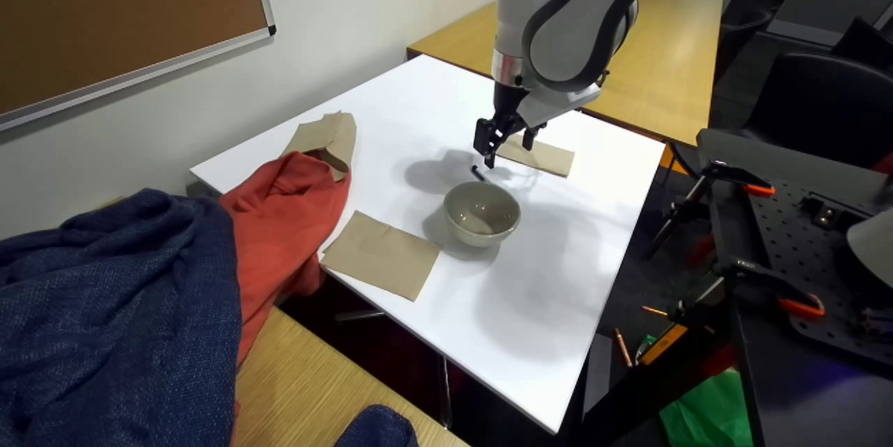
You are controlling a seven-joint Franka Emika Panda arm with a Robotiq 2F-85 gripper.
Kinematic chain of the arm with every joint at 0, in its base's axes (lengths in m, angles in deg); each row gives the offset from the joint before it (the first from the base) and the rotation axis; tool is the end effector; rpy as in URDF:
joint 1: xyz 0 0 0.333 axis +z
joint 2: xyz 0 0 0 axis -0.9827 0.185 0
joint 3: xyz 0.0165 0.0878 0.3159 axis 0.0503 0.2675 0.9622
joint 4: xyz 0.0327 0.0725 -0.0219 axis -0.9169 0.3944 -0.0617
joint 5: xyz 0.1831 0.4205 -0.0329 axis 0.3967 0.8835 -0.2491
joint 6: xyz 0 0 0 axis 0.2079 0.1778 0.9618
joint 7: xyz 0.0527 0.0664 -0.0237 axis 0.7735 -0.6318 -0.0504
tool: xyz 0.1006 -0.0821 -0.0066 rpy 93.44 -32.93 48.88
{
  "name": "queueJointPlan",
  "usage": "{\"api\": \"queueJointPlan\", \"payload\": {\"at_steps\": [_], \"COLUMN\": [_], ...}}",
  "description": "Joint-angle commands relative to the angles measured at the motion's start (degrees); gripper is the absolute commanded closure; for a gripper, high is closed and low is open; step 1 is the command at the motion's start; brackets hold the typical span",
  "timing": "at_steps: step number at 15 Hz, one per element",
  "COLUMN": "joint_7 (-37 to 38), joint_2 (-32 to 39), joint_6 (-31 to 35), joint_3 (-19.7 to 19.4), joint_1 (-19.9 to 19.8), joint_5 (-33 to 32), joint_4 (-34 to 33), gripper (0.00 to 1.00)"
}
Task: Remove the marker from the bowl.
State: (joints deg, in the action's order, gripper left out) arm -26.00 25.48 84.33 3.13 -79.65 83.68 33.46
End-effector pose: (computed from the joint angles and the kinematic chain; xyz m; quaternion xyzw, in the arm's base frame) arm 0.5561 -0.1195 -0.0140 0.9539 -0.2955 -0.0167 0.0488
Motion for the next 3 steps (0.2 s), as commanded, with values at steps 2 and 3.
{"api": "queueJointPlan", "payload": {"at_steps": [2, 3], "joint_7": [-0.82, -0.82], "joint_2": [0.27, 0.33], "joint_6": [-0.19, -0.19], "joint_3": [-0.60, -0.61], "joint_1": [0.74, 0.74], "joint_5": [1.13, 1.13], "joint_4": [-0.20, -0.20], "gripper": [0.00, 0.00]}}
